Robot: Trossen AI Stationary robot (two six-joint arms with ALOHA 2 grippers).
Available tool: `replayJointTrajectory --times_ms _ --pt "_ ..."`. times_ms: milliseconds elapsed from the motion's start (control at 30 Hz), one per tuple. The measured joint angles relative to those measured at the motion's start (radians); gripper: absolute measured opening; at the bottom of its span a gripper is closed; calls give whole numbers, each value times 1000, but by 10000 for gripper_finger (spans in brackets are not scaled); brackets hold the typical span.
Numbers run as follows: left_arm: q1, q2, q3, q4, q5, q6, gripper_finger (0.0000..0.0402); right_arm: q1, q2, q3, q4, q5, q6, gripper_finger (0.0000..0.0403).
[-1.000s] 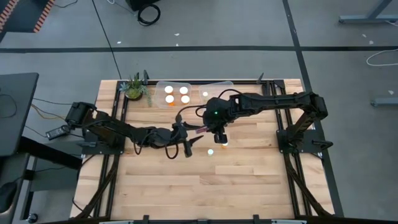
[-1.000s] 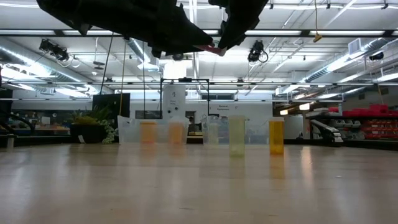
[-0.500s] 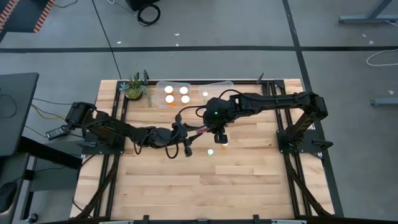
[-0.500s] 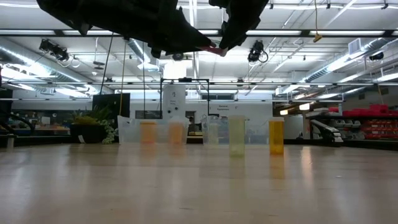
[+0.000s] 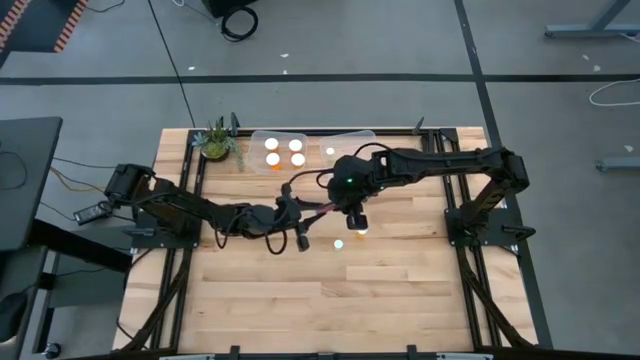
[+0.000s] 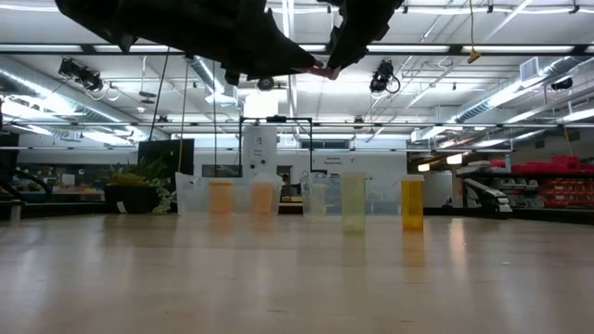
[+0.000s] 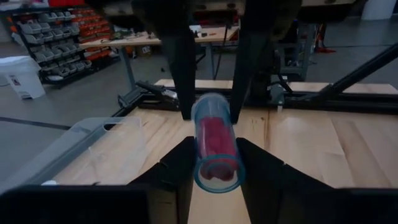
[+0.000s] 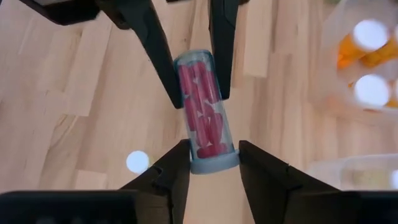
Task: Pick and place medicine bottles into bin by pill shape (circle, oval)
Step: Put the small blue pill bottle into the right bin, then put the small orange pill bottle into the right bin
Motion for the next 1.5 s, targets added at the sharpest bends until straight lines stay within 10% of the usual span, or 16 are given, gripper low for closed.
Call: replayJointTrajectory --times_ms 600,1167,1500 --pt "16 1 -1 171 36 40 118 89 -222 2 38 -8 -211 234" --pt "49 1 -1 464 264 9 121 291 -227 0 176 274 -614 239" --pt "49 3 0 203 210 -23 97 236 -222 0 -41 351 -355 239"
